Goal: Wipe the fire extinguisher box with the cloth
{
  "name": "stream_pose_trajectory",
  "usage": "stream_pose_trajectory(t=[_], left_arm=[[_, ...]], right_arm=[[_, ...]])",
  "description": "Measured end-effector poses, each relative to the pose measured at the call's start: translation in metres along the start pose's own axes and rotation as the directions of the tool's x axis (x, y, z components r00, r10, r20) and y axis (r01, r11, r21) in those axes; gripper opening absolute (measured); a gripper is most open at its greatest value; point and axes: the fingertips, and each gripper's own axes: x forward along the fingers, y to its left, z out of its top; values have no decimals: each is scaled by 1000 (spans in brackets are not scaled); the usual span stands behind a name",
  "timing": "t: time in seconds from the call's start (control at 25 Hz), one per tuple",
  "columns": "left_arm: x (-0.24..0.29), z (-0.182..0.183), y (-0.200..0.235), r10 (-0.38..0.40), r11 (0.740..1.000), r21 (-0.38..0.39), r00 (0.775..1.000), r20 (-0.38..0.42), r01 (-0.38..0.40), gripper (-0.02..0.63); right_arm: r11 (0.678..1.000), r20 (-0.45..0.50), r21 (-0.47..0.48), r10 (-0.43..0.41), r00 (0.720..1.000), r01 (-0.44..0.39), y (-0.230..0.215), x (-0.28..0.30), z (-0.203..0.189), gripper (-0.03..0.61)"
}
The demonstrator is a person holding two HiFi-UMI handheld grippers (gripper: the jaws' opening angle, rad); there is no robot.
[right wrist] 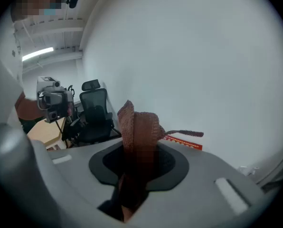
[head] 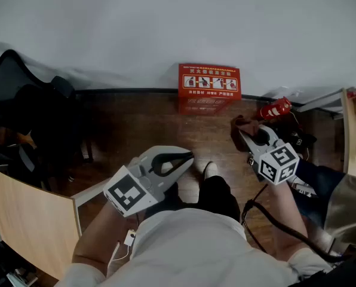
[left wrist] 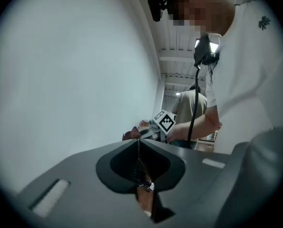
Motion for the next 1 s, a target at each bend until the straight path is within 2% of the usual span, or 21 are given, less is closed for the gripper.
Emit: stream_pose_trajectory(t=[0.12,0.32,0.44,0.6,0.8,1.0], left_arm=[[10,-2,28,22,999,-49,1000,6,-22,11],[45,-12,77,73,993,-88,997,-25,-75,11],[70,-19,100,102,987,-115,992,-70,-109,11],[118,-21,137,118,980,-155,990,-79,-129,11],[179,-27,169,84,982,-164,994,-69,-95,11],[220,-35,188,29,986,-160,997,-71,-40,11]], right_arm=[[1000,-10,3,26,1000,-26,-20,68,9,95],[996,-55,21,90,994,-89,-59,189,6,95],[991,-77,57,121,990,-117,-73,249,-5,95],[989,-110,72,140,984,-132,-104,314,-17,95],[985,-176,67,167,970,-157,-130,373,-50,95],[989,-209,81,135,969,-120,-176,386,-79,95]])
